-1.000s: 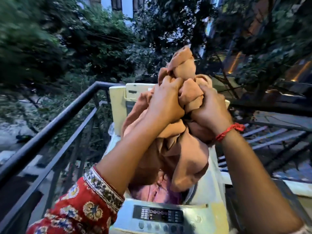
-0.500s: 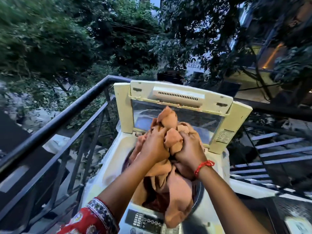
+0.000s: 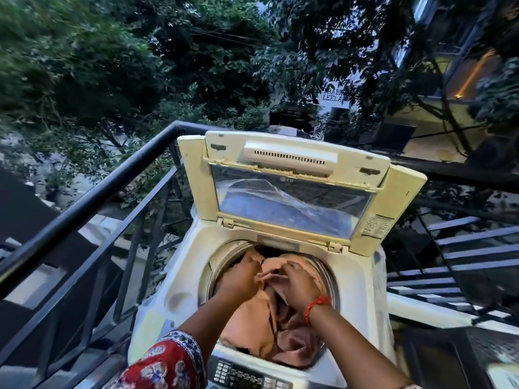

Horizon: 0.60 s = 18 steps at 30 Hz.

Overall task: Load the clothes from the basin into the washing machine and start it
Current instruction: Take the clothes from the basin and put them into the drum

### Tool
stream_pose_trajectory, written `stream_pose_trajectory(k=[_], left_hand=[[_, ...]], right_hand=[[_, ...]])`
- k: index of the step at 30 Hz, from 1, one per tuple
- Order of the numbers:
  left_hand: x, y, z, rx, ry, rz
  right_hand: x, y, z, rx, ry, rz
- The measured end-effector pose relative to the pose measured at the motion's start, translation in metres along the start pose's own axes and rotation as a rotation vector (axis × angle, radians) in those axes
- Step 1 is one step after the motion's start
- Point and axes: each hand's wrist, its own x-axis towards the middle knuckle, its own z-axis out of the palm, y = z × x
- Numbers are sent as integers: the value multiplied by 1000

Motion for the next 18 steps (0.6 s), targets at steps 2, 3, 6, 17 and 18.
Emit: stream_pose_trajectory(k=[2,3,6,17,18], left_hand=[[12,-3,8,-42,-31,-39],[21,-6,14,-70,-35,-62],[24,2,11,-169,8,-151],[66,15,43,-1375,-50,-577],[74,13,44,-1428,-59,-594]], right_hand=[[3,4,-4,33,-2,3],[5,5,-7,8,-32,31],[11,14,-7,58,-11,127],[68,18,15,1503,144,777],[73,17,17,1555,195,798]])
